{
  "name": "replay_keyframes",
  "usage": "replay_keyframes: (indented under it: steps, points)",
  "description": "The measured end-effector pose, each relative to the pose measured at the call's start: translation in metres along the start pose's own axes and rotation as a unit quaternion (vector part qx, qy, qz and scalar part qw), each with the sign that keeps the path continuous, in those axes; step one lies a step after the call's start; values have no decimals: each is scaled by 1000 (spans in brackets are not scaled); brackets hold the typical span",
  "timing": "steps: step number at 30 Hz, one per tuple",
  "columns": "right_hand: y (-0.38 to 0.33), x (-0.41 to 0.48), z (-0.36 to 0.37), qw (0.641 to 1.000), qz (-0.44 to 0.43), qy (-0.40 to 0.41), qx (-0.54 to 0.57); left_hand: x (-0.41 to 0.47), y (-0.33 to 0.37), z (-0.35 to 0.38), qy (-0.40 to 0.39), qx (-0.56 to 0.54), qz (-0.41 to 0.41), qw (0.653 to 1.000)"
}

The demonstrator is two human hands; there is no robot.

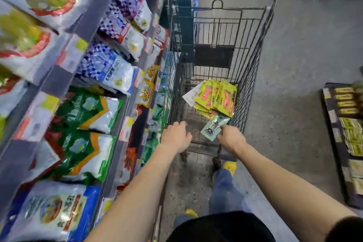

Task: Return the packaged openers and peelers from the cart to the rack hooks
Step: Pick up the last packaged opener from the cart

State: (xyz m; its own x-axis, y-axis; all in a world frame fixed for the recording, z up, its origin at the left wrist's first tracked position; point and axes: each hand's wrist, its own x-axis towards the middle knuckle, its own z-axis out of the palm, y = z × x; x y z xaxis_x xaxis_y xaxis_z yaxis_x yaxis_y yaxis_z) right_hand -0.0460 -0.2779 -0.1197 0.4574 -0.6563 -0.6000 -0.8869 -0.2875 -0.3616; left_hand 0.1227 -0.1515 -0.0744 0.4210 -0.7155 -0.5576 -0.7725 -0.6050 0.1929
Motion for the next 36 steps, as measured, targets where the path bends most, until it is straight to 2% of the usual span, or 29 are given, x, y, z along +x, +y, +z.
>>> replay_keyframes:
  steps: [9, 16, 19, 21, 23, 26, 28, 31, 36]
  points:
    - [26, 104, -4, 993, 72, -59, 78, 100, 29, 11, -83, -42, -40, 995]
    - [39, 166, 33, 968, 166, -73, 175, 176, 25, 43, -154, -86, -40, 984]
    - [44, 195, 54, 957, 201, -79, 195, 226, 19, 54, -155, -110, -46, 981]
    - [48, 216, 70, 950, 220, -78, 206, 257, 16, 63, -137, -71, -27, 988]
    - [55, 235, 82, 949, 230, -61, 207, 286, 16, 75, -117, 37, 51, 991]
    - [65, 260, 99, 956, 217, -39, 195, 327, 17, 103, -103, 181, 201, 957]
    - [73, 274, 111, 954, 224, -26, 196, 353, 19, 121, -97, 243, 256, 930]
    - [82, 290, 128, 956, 220, -3, 192, 390, 19, 140, -79, 307, 276, 907]
    - [82, 306, 148, 944, 233, 56, 226, 432, -22, 151, -55, 336, 222, 914]
